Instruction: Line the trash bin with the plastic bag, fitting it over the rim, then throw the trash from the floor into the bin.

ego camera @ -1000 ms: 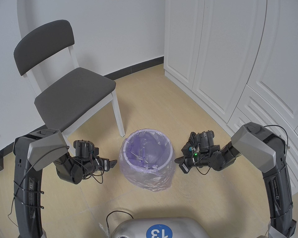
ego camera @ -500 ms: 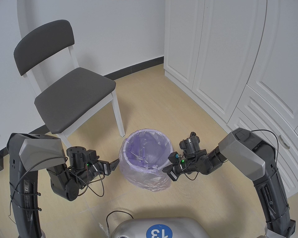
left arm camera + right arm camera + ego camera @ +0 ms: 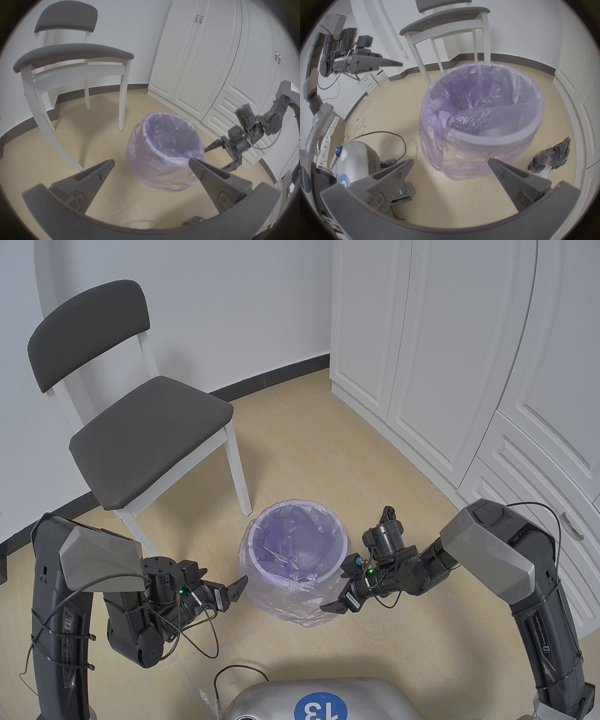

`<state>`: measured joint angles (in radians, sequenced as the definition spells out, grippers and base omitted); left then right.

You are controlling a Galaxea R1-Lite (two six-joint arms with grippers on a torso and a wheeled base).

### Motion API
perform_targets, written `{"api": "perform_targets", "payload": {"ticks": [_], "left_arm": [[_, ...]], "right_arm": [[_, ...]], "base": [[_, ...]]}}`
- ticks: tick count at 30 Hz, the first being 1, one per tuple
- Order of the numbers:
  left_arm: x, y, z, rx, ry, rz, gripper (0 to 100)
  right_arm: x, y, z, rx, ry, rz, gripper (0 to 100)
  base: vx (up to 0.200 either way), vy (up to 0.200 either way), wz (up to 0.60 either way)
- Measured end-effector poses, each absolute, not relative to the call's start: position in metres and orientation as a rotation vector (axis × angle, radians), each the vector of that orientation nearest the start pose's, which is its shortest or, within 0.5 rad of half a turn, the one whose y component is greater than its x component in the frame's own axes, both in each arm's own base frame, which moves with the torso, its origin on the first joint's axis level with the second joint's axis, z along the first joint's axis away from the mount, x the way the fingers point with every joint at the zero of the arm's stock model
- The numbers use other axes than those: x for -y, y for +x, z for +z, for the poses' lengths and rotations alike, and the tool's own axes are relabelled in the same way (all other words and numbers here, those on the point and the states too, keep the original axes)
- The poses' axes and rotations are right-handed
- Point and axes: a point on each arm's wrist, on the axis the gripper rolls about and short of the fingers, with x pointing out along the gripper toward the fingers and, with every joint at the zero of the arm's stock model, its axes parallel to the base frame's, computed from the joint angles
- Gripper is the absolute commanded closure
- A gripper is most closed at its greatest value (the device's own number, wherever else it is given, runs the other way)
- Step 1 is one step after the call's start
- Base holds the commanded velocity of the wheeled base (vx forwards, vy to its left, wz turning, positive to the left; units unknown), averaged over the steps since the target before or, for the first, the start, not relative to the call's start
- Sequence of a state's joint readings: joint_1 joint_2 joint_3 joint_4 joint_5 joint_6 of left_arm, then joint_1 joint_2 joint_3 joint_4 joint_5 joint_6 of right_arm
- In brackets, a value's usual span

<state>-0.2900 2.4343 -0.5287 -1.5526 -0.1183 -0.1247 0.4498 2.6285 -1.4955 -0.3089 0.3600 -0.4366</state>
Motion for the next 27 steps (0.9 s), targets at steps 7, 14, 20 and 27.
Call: {"api": "perform_targets", "payload": {"ticks": [7, 14, 20, 27], "left_arm": [[0.104, 0.32, -0.038, -0.41, -0.112, -0.388, 0], [0.107, 0.314, -0.04, -0.435, -0.115, -0.392, 0], [0.108, 0.308, -0.036, -0.44, -0.113, -0.397, 0], [0.108, 0.305, -0.03, -0.433, -0.115, -0.399, 0]], "right_arm": [[-0.225, 0.429, -0.049, -0.667, -0.422, 0.887, 0], [-0.237, 0.427, -0.05, -0.751, -0.47, 0.853, 100], [-0.236, 0.435, -0.047, -0.748, -0.49, 0.812, 100], [-0.213, 0.447, -0.047, -0.768, -0.527, 0.793, 100]], "base": [[0.0, 0.0, 0.0], [0.0, 0.0, 0.0], [0.0, 0.0, 0.0], [0.0, 0.0, 0.0]]}}
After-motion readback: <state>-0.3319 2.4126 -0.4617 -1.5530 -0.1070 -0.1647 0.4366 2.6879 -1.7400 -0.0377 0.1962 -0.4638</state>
